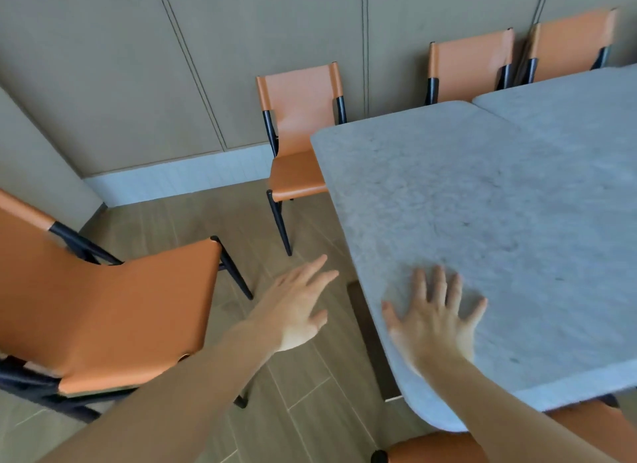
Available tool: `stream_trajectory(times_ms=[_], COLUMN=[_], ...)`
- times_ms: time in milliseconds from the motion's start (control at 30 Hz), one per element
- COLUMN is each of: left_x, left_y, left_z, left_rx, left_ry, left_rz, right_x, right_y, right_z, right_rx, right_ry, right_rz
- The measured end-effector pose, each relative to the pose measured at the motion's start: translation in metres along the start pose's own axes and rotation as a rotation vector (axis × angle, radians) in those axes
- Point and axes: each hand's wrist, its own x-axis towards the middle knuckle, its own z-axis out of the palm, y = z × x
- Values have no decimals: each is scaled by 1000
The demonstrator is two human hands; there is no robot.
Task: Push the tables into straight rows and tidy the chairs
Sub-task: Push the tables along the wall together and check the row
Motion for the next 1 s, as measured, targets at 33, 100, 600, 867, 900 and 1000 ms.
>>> stream_trajectory(times_ms=[33, 100, 600, 867, 900, 1000], left_x=[17, 51, 235, 303, 312, 351], left_y=[1, 9, -3, -87, -100, -139], left_z=[3, 1, -79, -53, -55, -70], left_rx=[-20, 5, 97, -23, -40, -152], left_ry=[12, 7, -147, -71, -62, -8], left_rz=[7, 69, 277, 205, 188, 116], right_x=[0, 1, 40, 264, 290, 355], right_y=[0, -1, -3, -115, -122, -114], right_z=[2, 4, 3, -56, -62, -61], right_rx=[-8, -2, 157, 198, 225, 212], right_ry=[2, 26, 151, 156, 154, 185], right_rz=[3, 1, 238, 183, 212, 315])
